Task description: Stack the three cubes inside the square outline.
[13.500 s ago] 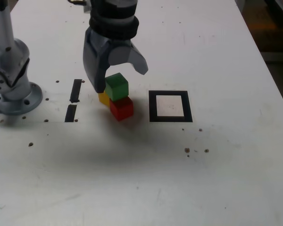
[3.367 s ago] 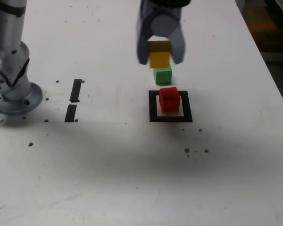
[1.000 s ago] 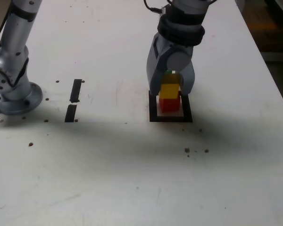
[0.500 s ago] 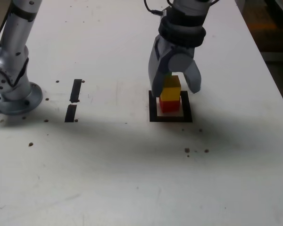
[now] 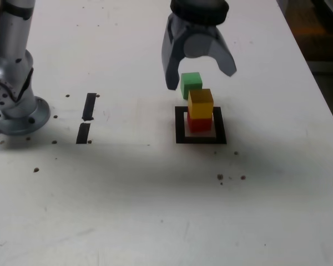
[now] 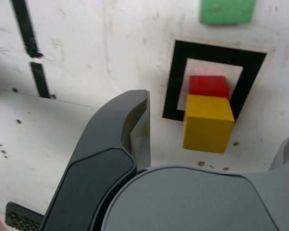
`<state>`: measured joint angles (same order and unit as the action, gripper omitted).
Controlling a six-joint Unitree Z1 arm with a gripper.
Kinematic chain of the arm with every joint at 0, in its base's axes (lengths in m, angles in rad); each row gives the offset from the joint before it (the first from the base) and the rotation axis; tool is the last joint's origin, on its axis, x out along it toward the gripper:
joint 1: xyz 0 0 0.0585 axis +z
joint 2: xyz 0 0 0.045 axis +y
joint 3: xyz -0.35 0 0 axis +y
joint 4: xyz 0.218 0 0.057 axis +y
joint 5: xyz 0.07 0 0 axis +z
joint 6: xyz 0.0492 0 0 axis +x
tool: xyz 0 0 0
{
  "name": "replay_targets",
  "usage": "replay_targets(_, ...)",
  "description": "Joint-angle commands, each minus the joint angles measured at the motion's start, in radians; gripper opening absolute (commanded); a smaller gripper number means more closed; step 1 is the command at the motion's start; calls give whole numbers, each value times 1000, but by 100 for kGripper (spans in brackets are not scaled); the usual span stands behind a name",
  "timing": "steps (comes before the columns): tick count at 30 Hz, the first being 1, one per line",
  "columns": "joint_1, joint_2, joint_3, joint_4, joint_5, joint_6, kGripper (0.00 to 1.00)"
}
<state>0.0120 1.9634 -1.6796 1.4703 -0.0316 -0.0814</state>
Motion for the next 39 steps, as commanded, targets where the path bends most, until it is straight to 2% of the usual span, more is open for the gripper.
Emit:
replay_targets(1,39,-28,-3,6,6,36,100)
replay_targets(10,219,35,22,-32,22,204,100)
replay_targets(20,243,122,123,-196,15,233,94)
replay_targets(24,243,140,158,-229,14,215,83)
replay_targets(30,239,155,163,-251,26,185,52)
replay_targets(39,238,147,157,-298,33,181,23)
